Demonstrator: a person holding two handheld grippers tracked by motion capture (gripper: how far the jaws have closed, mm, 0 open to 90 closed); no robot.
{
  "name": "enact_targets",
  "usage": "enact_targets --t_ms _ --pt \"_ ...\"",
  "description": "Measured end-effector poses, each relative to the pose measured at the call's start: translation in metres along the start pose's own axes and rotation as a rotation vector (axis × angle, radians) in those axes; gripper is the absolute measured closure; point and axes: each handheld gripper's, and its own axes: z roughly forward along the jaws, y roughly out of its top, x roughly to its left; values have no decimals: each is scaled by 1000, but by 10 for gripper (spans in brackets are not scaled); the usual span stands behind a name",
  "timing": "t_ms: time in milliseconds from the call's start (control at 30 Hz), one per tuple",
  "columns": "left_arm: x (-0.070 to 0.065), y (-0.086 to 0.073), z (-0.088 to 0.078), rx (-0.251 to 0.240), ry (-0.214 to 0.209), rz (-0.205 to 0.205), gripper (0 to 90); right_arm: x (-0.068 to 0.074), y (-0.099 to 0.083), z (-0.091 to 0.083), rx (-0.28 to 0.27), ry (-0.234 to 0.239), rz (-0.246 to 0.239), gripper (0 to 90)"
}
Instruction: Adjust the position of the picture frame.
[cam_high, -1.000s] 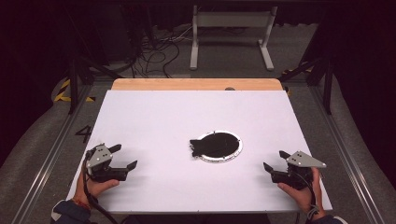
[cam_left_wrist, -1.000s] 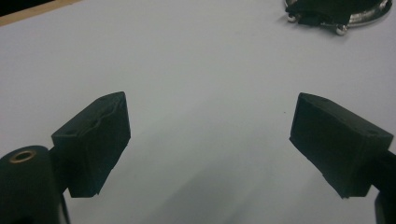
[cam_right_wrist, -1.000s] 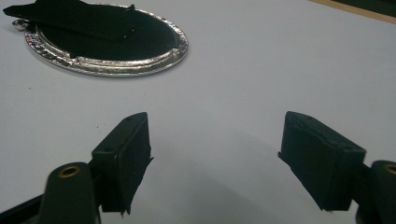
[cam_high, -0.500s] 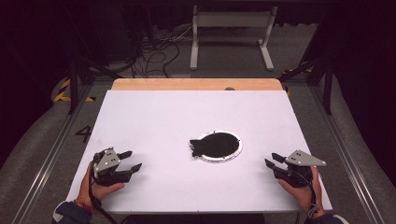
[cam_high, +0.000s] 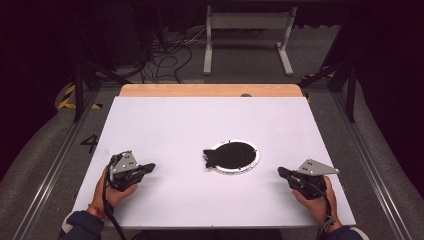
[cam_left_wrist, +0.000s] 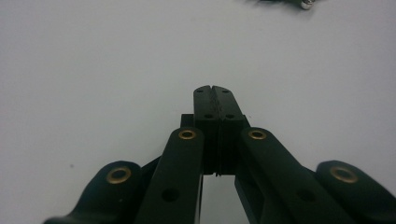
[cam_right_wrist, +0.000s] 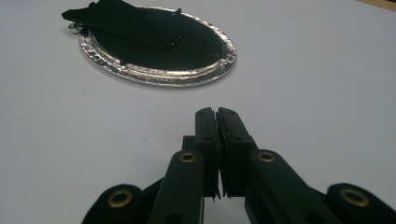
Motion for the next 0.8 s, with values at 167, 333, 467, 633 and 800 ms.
enact_targets --t_ms 167,333,467,633,800 --pt "6 24 21 -14 -30 6 900 7 7 10 10 10 -6 900" --pt "11 46 47 -11 -61 13 900 12 12 19 16 18 27 900" --pt "14 59 70 -9 -77 10 900 18 15 29 53 16 26 900" --pt "13 76 94 -29 -122 -1 900 20 17 39 71 12 29 900" --pt "5 96 115 -48 -146 8 900 19 19 45 76 9 76 900"
